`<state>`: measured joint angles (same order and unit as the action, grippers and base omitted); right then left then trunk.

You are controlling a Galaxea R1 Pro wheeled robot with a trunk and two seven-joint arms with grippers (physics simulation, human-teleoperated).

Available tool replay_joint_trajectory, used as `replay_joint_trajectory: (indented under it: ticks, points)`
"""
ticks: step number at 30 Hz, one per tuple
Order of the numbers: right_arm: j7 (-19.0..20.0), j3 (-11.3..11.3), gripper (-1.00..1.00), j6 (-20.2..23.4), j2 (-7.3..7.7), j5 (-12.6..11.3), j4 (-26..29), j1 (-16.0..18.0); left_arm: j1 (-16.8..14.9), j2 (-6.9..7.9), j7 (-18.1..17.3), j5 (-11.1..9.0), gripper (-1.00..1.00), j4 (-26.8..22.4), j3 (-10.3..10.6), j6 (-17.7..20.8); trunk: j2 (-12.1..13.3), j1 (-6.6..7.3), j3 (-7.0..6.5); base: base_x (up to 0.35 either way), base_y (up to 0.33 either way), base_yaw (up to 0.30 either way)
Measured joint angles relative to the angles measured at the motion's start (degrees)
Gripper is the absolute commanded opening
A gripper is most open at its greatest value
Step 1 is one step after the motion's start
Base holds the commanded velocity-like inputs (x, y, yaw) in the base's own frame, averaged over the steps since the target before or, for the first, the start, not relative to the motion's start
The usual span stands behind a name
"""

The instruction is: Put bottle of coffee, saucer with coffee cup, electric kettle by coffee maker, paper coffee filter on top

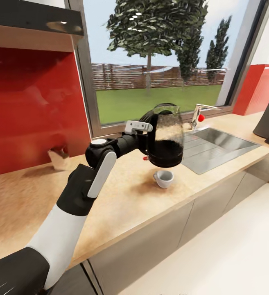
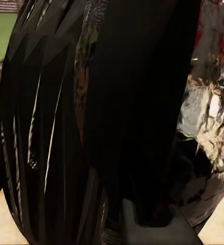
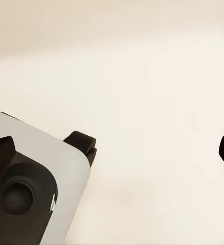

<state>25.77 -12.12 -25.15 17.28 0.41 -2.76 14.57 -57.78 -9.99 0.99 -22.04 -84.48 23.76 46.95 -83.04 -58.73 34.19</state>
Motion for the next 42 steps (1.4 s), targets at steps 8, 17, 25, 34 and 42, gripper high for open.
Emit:
replay_joint_trajectory:
  ticks: [8,17,25,34,42]
  points:
    - [-0.01,-0.02,1.00,-0.03,-0.01,0.00,-0.03,0.02,0.01,0.02,0.01,-0.15,-1.00,-0.02,-0.01,-0.03,0.00,-0.01,0.00,-0.115,-0.266,-0.173]
    - [-0.01,-0.01,1.00,-0.03,-0.02,0.00,-0.01,0.00,0.01,0.01,-0.01,-0.12,-1.00,0.07,0.05,-0.04,0.00,-0.01,0.00,-0.119,-0.278,-0.206]
    - [-0.04,-0.02,1.00,-0.03,-0.04,0.00,-0.02,0.01,0.01,0.01,-0.03,-0.24,-1.00,0.07,0.08,-0.03,0.00,-0.01,0.00,-0.104,-0.287,-0.198]
    - [0.31,0.00,1.00,0.24,-0.04,0.00,0.01,0.00,0.00,0.00,-0.02,0.03,-1.00,0.08,0.00,-0.02,-0.01,0.01,0.00,-0.042,-0.231,-0.066]
    - [0.31,0.00,1.00,0.20,-0.05,0.00,0.02,0.01,0.01,0.01,-0.04,-0.33,-1.00,0.07,0.06,-0.04,0.00,0.00,0.00,0.000,-0.098,-0.236]
